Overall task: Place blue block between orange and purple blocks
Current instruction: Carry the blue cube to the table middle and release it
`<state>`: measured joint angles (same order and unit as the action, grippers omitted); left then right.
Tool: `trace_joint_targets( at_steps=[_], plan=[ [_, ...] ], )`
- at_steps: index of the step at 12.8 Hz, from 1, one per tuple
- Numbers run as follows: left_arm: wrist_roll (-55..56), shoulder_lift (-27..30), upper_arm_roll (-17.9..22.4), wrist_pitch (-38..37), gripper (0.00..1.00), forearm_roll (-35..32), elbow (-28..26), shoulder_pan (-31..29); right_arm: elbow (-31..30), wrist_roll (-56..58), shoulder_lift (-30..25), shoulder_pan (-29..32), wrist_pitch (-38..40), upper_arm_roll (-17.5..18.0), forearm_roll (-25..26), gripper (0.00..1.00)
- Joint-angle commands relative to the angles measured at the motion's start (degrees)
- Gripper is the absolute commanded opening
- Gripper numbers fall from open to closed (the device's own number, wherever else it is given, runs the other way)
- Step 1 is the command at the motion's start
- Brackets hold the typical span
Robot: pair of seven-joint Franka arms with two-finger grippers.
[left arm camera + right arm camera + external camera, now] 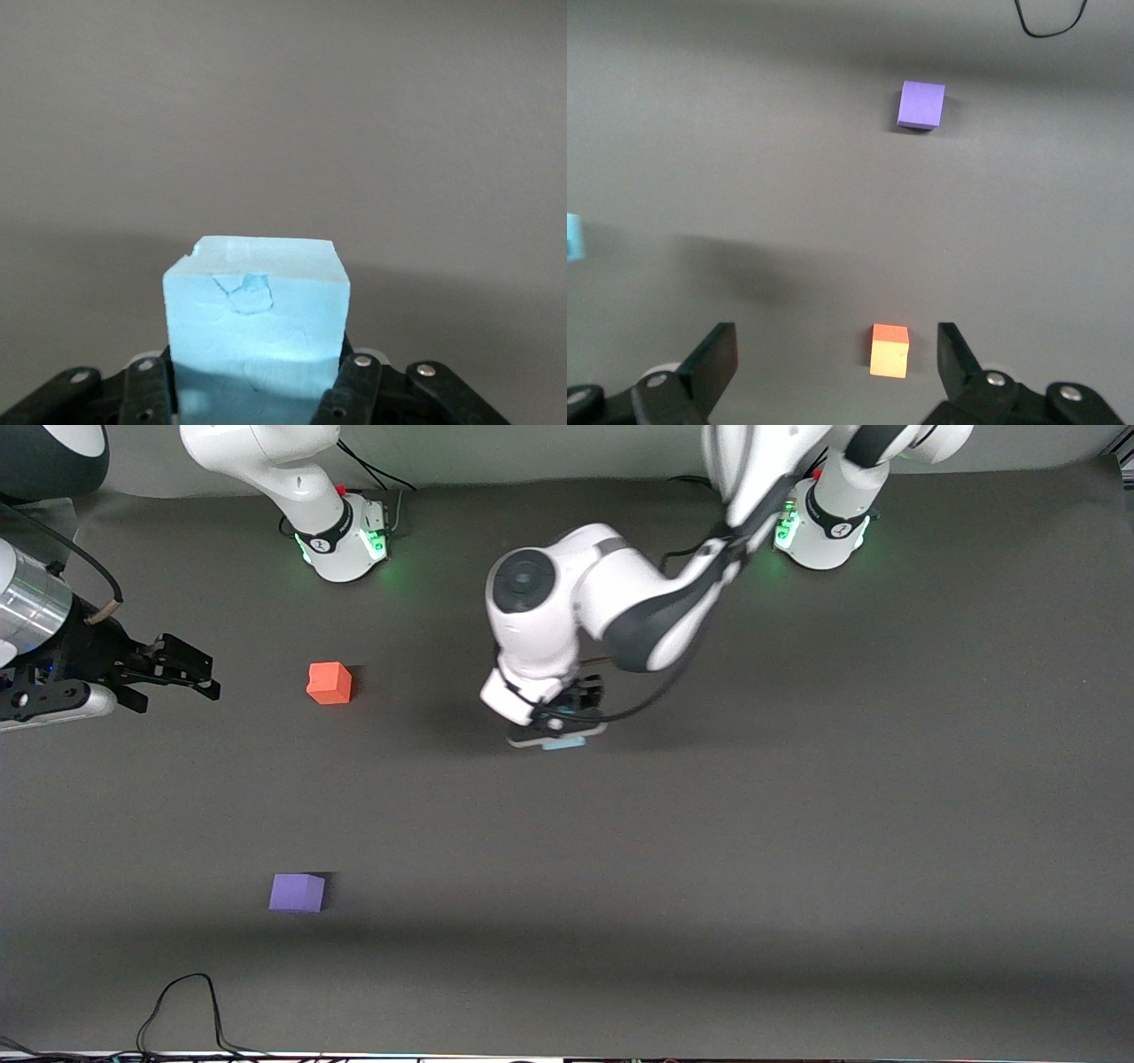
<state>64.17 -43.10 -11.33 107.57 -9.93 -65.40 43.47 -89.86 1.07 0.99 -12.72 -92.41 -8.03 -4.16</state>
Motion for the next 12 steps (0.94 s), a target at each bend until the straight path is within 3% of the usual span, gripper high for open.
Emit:
trace_joint_targets(
  at_steps=[1,5,10,12],
  plan=[
    [2.36,-6.71,1.14,4.38,0.35,-1.58,3.70,3.63,1.35,0.33,0.59,0.07,0.22,-0.23,-1.03,1.00],
    [2.54,-12.26,1.23,12.21,0.35,-1.93,3.35,5.31,1.71,0.33,1.29,0.15,-1.10,-0.23,-0.94,1.00],
    [2.10,-14.03,1.23,13.81,0.42,-2.02,0.54,5.31,4.43,-0.19,2.87,0.50,-1.19,-0.32,-0.94,1.00],
    [1.92,-13.77,1.14,14.16,1.00,-2.02,0.44,4.96,4.87,0.60,3.75,0.68,-1.10,-0.40,-0.94,1.00]
  ],
)
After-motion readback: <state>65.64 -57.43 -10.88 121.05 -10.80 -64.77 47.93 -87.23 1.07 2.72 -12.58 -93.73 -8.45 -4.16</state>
